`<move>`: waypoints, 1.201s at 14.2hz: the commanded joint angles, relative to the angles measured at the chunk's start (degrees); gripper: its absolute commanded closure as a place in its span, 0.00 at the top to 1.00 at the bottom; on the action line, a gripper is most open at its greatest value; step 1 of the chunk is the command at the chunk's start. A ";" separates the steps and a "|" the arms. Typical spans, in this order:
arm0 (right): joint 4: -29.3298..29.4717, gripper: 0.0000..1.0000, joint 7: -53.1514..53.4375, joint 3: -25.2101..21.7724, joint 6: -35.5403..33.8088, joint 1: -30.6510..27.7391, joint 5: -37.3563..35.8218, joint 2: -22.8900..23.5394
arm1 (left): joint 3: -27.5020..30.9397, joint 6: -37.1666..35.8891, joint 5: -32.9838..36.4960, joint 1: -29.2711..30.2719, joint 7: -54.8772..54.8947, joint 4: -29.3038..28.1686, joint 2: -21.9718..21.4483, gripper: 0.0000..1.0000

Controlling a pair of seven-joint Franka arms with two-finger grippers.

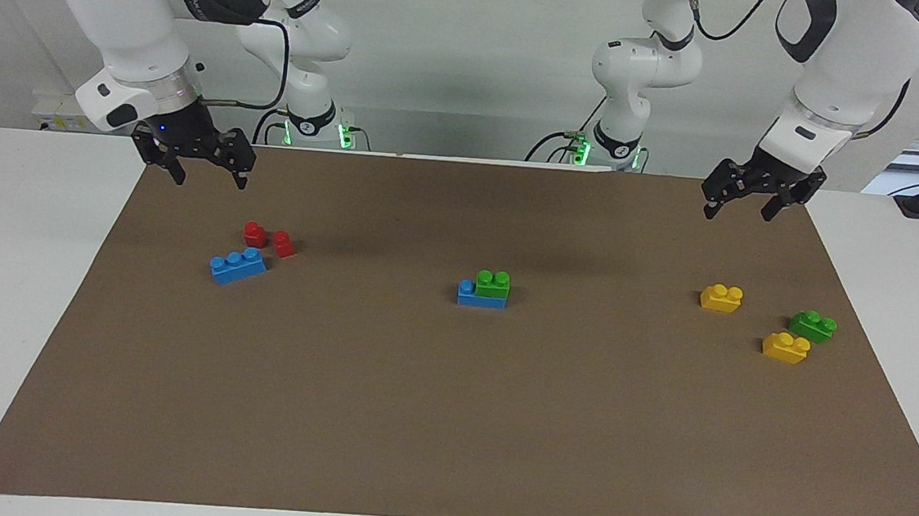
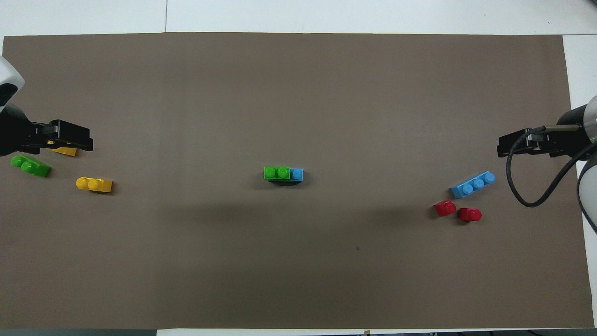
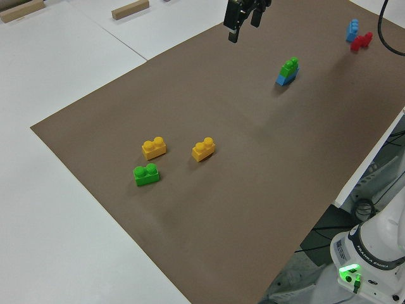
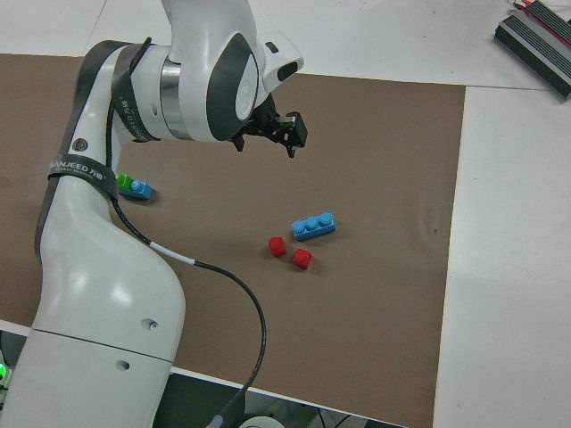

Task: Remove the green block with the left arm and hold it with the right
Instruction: 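Move the left gripper and the right gripper toward the joined bricks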

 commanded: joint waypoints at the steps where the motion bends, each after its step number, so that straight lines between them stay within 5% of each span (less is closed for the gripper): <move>1: -0.05 1.00 -1.08 0.54 0.69 -0.71 -1.07 -0.27 | -0.08 1.29 -1.07 0.67 0.73 -2.28 -1.83 1.00; 8: -1.28 1.00 2.93 0.63 -1.16 -0.19 -0.10 -1.59 | -0.08 1.72 -1.07 0.58 0.64 -2.28 -1.83 1.00; 12: -2.41 1.00 24.53 1.51 -0.02 3.14 1.55 -1.15 | -0.17 2.86 -1.07 -0.03 -3.11 -3.33 -2.01 1.00; 17: -3.30 1.00 57.23 1.60 5.60 7.10 11.13 2.10 | -0.52 8.04 -1.16 -3.54 -21.73 -8.69 -4.29 1.00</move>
